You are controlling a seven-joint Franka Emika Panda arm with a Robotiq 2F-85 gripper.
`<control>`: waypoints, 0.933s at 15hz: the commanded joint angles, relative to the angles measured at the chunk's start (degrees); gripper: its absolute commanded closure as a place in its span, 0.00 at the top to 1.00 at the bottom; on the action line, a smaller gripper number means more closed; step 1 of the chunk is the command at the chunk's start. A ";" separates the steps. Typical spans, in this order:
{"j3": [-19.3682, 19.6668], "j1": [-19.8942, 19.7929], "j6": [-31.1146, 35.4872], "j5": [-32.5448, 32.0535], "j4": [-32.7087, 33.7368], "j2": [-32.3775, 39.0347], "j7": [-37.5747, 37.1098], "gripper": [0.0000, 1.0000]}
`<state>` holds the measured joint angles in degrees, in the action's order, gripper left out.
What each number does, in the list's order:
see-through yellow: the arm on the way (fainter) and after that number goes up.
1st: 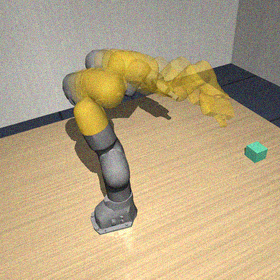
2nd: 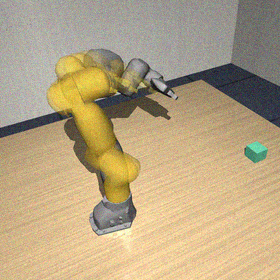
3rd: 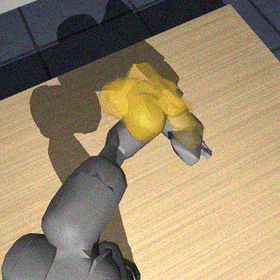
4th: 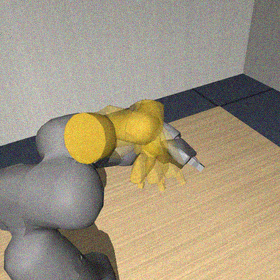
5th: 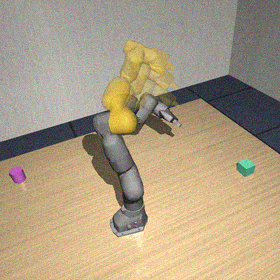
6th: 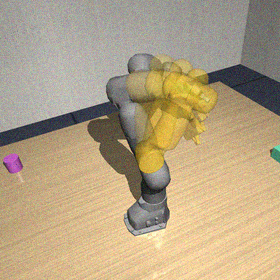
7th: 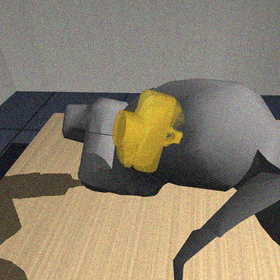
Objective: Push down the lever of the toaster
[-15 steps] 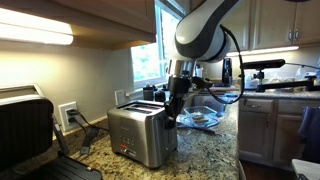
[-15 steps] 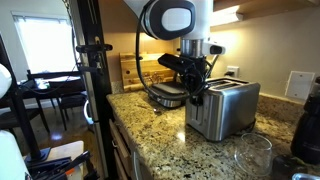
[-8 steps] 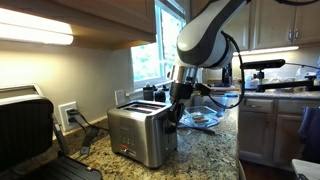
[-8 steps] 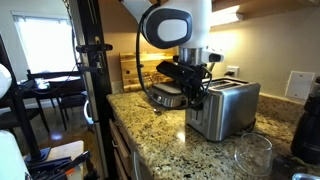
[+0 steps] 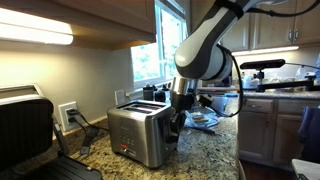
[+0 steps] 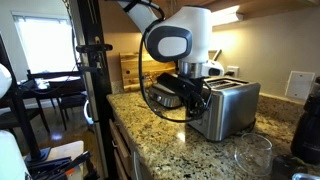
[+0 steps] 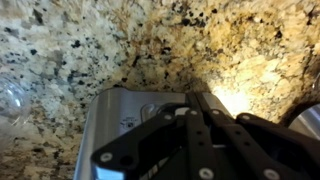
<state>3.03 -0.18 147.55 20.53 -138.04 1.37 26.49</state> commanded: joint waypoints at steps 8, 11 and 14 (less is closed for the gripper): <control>-1.56 0.05 -5.35 -7.27 -2.85 -9.97 -5.22 0.02; -1.74 0.38 -9.63 -9.37 -2.65 -14.16 -6.44 0.02; -1.60 0.38 -13.88 -11.84 -2.38 -17.41 -8.03 0.03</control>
<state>1.20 -0.09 137.23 11.43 -138.10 -10.68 21.37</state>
